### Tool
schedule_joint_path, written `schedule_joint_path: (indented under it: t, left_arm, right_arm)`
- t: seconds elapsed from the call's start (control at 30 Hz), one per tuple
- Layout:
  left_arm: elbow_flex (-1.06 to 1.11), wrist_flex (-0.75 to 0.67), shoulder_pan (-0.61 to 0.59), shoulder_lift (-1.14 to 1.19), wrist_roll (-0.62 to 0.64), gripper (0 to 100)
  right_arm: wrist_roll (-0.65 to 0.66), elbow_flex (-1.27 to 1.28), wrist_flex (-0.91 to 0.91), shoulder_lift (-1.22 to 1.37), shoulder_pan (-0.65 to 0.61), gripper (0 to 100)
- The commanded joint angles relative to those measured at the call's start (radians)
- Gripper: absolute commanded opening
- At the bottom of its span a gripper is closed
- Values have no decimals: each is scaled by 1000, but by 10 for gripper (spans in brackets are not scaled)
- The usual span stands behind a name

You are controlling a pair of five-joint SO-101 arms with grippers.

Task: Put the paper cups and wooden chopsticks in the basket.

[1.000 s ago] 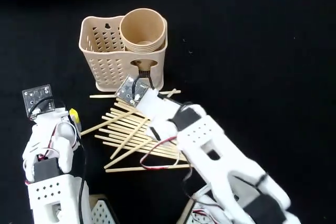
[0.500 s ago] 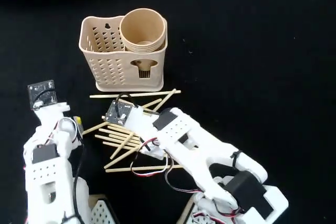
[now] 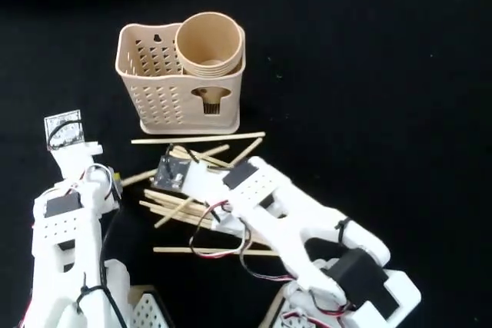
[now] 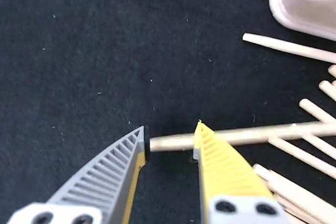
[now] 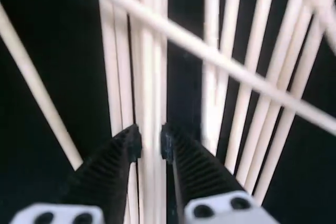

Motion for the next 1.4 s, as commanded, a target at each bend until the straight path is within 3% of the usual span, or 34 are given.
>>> schedule_joint_path:
  t: [0.0,0.37,0.7,1.37]
  left_arm:
    - [-53,-15,-8,2,9,166]
    - [-53,-15,-8,2,8,166]
    - [-53,-15,-8,2,8,166]
    - [-48,-15,-7,2,8,166]
  right_arm:
    - [15,7,84,-68,54,12]
    - [18,7,255,-432,155,12]
    - [6,4,270,-636,170,12]
    - [-244,-317,269,-699,169,12]
